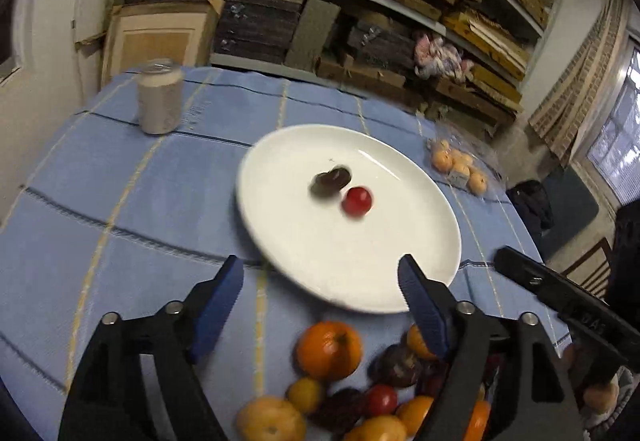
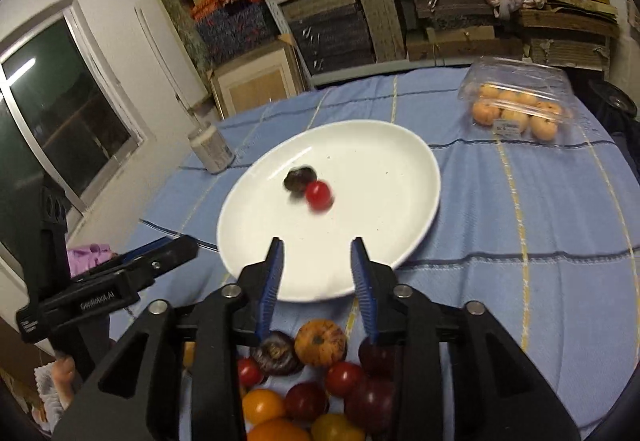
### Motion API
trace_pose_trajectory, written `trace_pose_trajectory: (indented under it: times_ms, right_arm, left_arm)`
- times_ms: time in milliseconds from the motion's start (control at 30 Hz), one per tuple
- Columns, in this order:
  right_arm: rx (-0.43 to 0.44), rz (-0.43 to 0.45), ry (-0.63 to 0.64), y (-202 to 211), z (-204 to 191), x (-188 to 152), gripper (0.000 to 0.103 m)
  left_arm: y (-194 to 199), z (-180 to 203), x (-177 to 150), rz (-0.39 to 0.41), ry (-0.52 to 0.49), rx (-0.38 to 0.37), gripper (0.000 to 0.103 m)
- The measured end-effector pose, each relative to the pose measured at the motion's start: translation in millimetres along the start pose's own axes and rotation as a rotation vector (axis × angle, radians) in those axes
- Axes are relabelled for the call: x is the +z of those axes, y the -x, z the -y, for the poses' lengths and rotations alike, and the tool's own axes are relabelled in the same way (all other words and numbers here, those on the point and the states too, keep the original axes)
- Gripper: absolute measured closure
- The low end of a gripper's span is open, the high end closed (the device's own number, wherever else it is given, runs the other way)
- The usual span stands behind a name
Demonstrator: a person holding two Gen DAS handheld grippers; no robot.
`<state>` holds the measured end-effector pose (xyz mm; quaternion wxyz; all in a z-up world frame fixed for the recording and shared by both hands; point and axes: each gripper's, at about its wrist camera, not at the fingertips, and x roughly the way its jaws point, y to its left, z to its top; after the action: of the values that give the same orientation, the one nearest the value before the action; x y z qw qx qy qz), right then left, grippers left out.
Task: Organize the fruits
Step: 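Carry both fruits onto the white plate and open both tools, then withdraw both tools from the plate back toward the fruit pile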
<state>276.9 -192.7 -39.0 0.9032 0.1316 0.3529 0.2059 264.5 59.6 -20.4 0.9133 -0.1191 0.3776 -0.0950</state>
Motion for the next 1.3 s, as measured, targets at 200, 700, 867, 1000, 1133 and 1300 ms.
trace_pose_trajectory:
  times_ms: [200, 700, 867, 1000, 1133, 1300]
  right_arm:
    - [-0.062, 0.136, 0.000, 54.8, 11.4, -52.6, 0.034]
    - [-0.044, 0.124, -0.094, 92.4, 30.8, -114.1, 0.018]
    - [-0.047, 0.118, -0.096, 91.2, 29.6, -114.6, 0.017]
    - [-0.048, 0.114, -0.101, 89.4, 30.4, -112.7, 0.016]
    - [-0.048, 0.107, -0.097, 87.0, 30.6, -111.6, 0.015]
    - [-0.050, 0.097, -0.099, 84.9, 31.8, -112.2, 0.015]
  left_arm:
    - [38.2, -34.0, -43.8, 0.036, 0.064, 0.081, 0.014]
    - [45.9, -18.0, -105.2, -0.012, -0.082, 0.187, 0.009]
    - [30.7, -2.4, -110.9, -0.032, -0.178, 0.258, 0.007]
    - [19.6, 1.6, -109.7, -0.035, -0.220, 0.305, 0.007]
    - [9.9, -1.1, -105.7, -0.047, -0.238, 0.348, 0.007]
    - [16.2, -14.4, -100.0, -0.023, -0.185, 0.347, 0.007]
